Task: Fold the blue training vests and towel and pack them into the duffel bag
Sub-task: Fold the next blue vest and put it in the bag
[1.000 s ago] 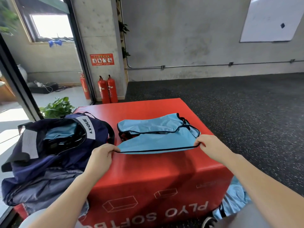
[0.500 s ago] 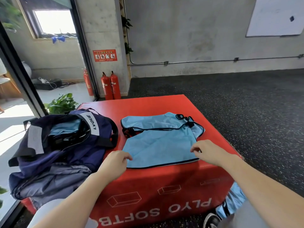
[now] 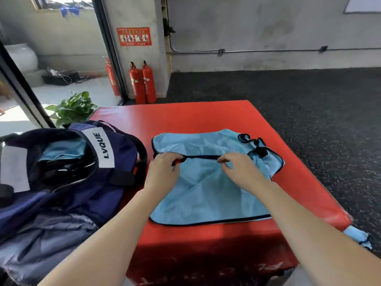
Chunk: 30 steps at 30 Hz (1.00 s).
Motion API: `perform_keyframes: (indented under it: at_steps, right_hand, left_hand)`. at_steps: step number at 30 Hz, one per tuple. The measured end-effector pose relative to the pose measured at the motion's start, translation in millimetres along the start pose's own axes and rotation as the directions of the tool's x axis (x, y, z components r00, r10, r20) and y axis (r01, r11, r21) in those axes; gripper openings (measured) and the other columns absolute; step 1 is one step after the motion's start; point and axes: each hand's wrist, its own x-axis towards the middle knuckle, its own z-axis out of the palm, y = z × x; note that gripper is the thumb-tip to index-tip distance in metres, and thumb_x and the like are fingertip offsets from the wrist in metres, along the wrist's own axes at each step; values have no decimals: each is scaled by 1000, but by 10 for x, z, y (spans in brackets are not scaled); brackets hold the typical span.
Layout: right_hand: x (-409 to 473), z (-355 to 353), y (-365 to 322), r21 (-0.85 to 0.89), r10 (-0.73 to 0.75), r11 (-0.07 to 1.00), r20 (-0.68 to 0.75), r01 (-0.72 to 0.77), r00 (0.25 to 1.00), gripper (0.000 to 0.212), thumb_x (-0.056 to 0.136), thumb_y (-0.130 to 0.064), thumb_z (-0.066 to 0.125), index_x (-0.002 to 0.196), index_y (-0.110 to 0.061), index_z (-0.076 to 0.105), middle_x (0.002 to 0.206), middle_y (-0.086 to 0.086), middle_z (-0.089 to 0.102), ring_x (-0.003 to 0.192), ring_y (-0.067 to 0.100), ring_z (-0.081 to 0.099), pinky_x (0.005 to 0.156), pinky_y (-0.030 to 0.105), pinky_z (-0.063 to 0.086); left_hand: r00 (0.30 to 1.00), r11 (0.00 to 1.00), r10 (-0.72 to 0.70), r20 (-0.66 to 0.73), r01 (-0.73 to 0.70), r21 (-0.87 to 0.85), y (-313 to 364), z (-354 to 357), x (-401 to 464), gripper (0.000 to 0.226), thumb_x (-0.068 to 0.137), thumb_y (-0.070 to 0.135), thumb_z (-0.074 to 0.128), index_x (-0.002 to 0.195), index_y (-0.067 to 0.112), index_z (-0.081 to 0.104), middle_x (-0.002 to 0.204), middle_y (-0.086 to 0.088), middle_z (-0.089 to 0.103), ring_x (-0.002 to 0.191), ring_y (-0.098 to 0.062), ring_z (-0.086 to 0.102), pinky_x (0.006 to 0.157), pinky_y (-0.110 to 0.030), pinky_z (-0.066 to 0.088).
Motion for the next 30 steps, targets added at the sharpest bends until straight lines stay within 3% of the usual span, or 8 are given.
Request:
perform_keyframes:
  at_steps: [2, 4, 10, 15, 20, 24, 30]
  right_hand:
    - [175, 75, 24, 9, -10, 1000, -8, 10, 1000, 21, 96, -16, 58, 108, -23, 74, 110, -10, 70, 107, 9, 61, 97, 32, 49]
    - [311, 148, 31, 3, -24, 1000, -10, 24, 1000, 21, 94, -13, 59, 107, -19, 75, 108, -5, 71, 105, 14, 63, 96, 33, 49]
    - [579, 421, -71, 18, -83, 996, -14, 84, 996, 19, 92, -11, 62, 103, -18, 75, 101, -3, 71, 100, 18, 62, 90, 32, 47]
    - [696, 577, -145, 19, -96, 995, 21, 95, 995, 20, 93, -16, 60, 107, -18, 74, 107, -4, 70, 106, 16, 59, 94, 28, 45]
    - [696, 612, -233, 40, -89, 995, 17, 88, 996, 24, 95, -27, 65, 117, -18, 70, 113, -3, 67, 112, 17, 56, 98, 29, 43]
    - [664, 602, -290, 52, -80, 995, -17, 81, 997, 34, 92, -36, 71, 121, -19, 67, 115, -5, 64, 111, 16, 53, 98, 31, 43]
    - [598, 531, -385, 46, -96, 994, -118, 102, 988, 17, 92, -32, 70, 105, -21, 74, 100, -7, 67, 101, 14, 55, 85, 33, 46]
  left_hand:
    - [999, 998, -19, -47, 22, 58, -83, 46, 145, 26, 90, 14, 65, 113, 25, 72, 109, 7, 69, 111, -22, 56, 94, -42, 46]
    - [997, 993, -9, -78, 18, 117, -151, 97, 269, 23, 89, 17, 70, 111, 25, 73, 113, 7, 68, 115, -23, 53, 91, -37, 35]
    - [999, 964, 48, 19, -51, 261, -313, 240, 567, 29, 85, 17, 72, 112, 27, 73, 121, 10, 62, 125, -18, 46, 100, -36, 17]
    - [995, 956, 100, -27, -88, 281, -419, 287, 632, 18, 84, 14, 72, 95, 27, 76, 103, 13, 70, 110, -19, 57, 89, -31, 16]
    - [993, 976, 103, -49, -92, 198, -364, 251, 644, 5, 90, 30, 71, 90, 33, 75, 97, 18, 70, 105, -12, 55, 90, -28, 16]
    - [992, 984, 119, -43, -112, 141, -274, 219, 626, 9, 93, 35, 66, 90, 36, 75, 94, 19, 70, 101, -7, 54, 93, -28, 20]
    - [986, 981, 164, 14, -165, 102, -133, 137, 537, 25, 94, 44, 50, 92, 36, 74, 87, 17, 72, 86, -5, 59, 93, -40, 38]
